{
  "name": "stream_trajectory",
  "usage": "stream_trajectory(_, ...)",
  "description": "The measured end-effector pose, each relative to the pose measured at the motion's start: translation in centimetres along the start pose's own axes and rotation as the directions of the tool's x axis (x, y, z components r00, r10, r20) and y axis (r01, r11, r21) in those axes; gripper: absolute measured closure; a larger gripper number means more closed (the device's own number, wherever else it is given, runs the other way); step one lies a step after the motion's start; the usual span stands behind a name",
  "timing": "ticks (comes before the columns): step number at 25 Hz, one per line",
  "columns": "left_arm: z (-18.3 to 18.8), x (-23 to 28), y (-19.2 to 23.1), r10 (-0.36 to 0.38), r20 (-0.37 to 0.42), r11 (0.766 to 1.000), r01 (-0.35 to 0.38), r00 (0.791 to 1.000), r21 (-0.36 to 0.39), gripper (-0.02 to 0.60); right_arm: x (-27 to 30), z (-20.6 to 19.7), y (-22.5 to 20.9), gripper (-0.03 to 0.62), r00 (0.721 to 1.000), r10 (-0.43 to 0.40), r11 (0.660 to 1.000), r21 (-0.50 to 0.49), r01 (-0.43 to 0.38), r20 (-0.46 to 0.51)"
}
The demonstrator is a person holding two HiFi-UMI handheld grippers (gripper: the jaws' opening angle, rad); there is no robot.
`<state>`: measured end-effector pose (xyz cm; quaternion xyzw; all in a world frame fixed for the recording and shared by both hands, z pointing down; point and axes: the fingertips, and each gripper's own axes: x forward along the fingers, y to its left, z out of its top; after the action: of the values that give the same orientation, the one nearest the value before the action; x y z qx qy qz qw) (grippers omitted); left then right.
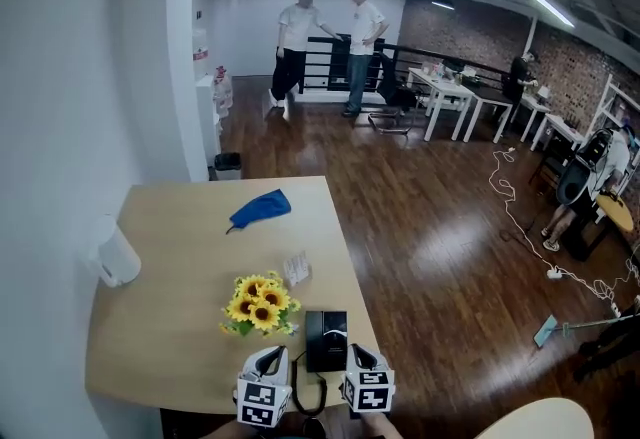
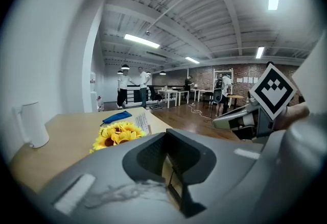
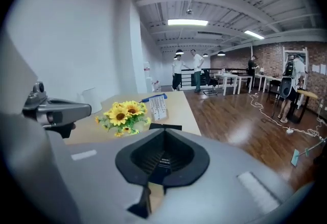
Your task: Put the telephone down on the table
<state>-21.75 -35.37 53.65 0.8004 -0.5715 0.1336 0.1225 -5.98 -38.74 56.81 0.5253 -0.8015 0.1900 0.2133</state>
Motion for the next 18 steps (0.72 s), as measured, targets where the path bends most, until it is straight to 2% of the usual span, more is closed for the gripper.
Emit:
stream_trajectory(6,1.1,-2.5,0.4,-0.032,0.036,0.999,0.031,0.999,0.007,0.568,-3.6,1.1,2.0,0.605,0.997,-0.039,0.999,0.029,0.037,0.072)
stream_trajectory(11,1.7,-5.7,0.2,-0.082,0.064,0.997,0.081,0.995,0.009,0.568,-6.1,0.5,4.4,0.605,0.994,-0.071,0.997,0.05,0.067,0.085)
stream_trajectory(18,0.5,-9.9,0.9,-0.144,0.07,0.989,0.143,0.987,0.025,0.568,-9.8,-1.4,8.9,0.603,0.989,-0.117,0.992,0.053,0.113,0.093)
